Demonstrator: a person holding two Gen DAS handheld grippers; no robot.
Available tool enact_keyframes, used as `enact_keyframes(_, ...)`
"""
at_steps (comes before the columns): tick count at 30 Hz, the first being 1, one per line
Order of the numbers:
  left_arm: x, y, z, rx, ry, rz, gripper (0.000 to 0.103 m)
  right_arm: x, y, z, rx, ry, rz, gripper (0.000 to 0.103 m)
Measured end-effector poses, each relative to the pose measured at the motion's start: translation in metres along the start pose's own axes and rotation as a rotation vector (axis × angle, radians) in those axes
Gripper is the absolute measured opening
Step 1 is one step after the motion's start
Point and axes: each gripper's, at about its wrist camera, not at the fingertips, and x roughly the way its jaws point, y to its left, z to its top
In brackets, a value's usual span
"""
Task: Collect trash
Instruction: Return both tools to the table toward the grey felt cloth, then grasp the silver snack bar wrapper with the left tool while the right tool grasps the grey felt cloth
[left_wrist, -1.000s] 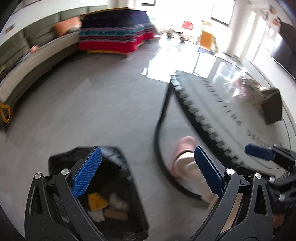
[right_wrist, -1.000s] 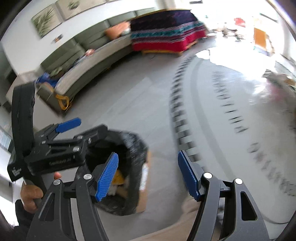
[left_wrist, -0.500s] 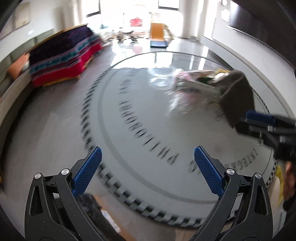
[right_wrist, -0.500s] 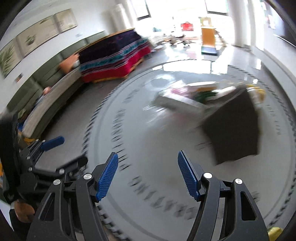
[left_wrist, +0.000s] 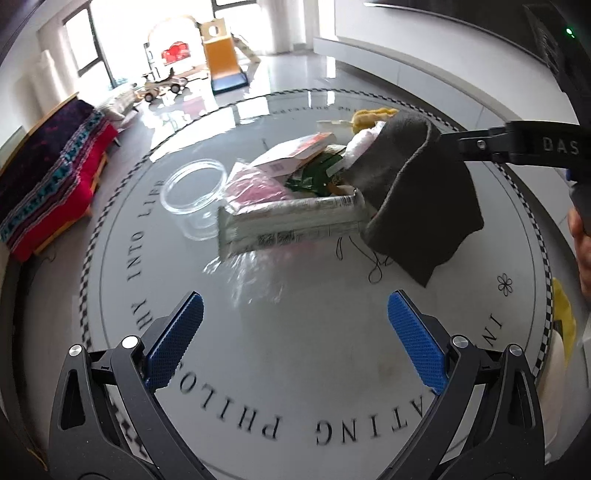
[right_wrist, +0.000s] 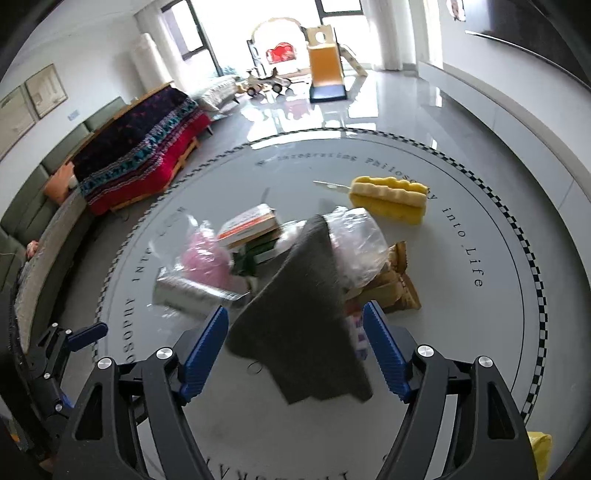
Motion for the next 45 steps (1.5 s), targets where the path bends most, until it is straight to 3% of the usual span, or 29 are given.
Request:
enact_keyframes(6, 0.015, 0.0, 0.018, 0.034, 0.008, -0.02, 0.097, 0.027, 0.001, 0.016, -0.046, 0.031, -0.079, 0.076)
enact_keyframes(7, 0.018, 0.001, 0.023, 0.045, 0.012, -0.024, 0.097, 0.03, 0.003, 0.017, -0.063, 0.039, -0.096, 0.06)
enact_keyframes(8, 0.021, 0.001, 0.026, 0.057, 0.016, -0.027, 0.097, 0.033, 0.005, 0.018, -0.085, 0.051, -0.104, 0.017)
enact_keyframes(9, 0.025, 0.001, 0.031, 0.071, 0.024, -0.034, 0.097, 0.036, 0.005, 0.019, -0.092, 0.076, -0.094, 0.007)
enact_keyframes(19, 0.063, -0.005, 0.06, 0.268, 0.102, -0.102, 0.097, -0.005, 0.022, 0.051, -0.128, -0.037, -0.062, 0.007)
enact_keyframes(25, 0.071, -0.021, 0.052, 0.385, 0.081, -0.044, 0.097, -0.008, 0.027, 0.061, -0.121, -0.05, -0.048, 0.007)
enact_keyframes(26, 0.073, -0.025, 0.049, 0.402, 0.083, -0.015, 0.092, -0.008, 0.028, 0.061, -0.119, -0.046, -0.045, 0.007)
enact_keyframes(27, 0.075, -0.027, 0.048, 0.408, 0.085, 0.005, 0.077, -0.006, 0.029, 0.059, -0.116, -0.038, -0.041, 0.007)
enact_keyframes(33, 0.057, -0.016, 0.044, 0.268, 0.07, -0.047, 0.047, -0.009, 0.034, 0.052, -0.118, -0.034, -0.023, 0.007)
enact_keyframes(39, 0.032, -0.006, 0.032, 0.154, 0.074, -0.064, 0.043, -0.027, 0.047, 0.042, -0.116, -0.051, 0.014, 0.007)
enact_keyframes(45, -0.001, -0.01, 0.004, 0.104, 0.043, -0.075, 0.043, -0.051, 0.069, 0.024, -0.14, -0.063, 0.053, 0.007)
